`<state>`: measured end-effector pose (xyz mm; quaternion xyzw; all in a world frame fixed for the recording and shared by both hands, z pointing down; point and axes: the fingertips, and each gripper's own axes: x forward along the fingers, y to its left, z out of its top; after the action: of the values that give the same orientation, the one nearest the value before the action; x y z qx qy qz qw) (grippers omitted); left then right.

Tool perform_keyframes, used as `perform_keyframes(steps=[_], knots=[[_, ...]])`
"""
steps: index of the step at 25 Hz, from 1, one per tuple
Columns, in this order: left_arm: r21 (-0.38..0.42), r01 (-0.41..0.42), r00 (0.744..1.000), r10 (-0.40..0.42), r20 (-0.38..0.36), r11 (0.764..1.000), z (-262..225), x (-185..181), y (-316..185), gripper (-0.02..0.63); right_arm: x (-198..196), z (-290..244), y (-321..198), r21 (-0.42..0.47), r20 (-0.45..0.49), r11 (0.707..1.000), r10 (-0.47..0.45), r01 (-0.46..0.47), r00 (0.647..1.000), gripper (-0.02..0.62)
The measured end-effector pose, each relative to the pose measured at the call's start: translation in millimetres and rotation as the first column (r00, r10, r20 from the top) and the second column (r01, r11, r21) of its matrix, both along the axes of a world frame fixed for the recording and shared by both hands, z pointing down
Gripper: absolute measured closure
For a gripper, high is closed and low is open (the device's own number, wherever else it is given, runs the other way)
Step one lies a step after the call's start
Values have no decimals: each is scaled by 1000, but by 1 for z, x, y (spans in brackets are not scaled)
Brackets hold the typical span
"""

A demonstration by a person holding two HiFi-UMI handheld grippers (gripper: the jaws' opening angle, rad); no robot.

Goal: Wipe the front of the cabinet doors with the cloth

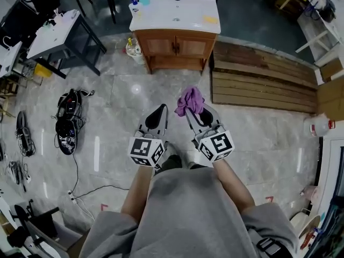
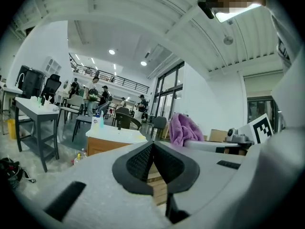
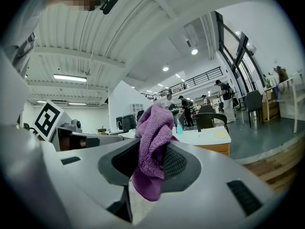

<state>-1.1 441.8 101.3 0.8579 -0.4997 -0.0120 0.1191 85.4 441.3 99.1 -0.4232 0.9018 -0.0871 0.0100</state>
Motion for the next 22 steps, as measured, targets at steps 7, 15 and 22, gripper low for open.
perform_keyframes(steps=[7, 15, 22], knots=[[-3, -22, 999, 22, -26, 1000, 3, -34, -24, 597, -33, 4, -22, -10, -34, 1000, 15, -15, 999, 486], [-24, -13, 999, 12, -48, 1000, 13, -71, -44, 597, -62, 10, -45, -23, -53, 999, 26, -27, 998, 486], [-41, -14, 998, 12, -57, 999, 21, -82, -63, 597, -76, 16, -66, -37, -62, 999, 15, -18, 998, 486]])
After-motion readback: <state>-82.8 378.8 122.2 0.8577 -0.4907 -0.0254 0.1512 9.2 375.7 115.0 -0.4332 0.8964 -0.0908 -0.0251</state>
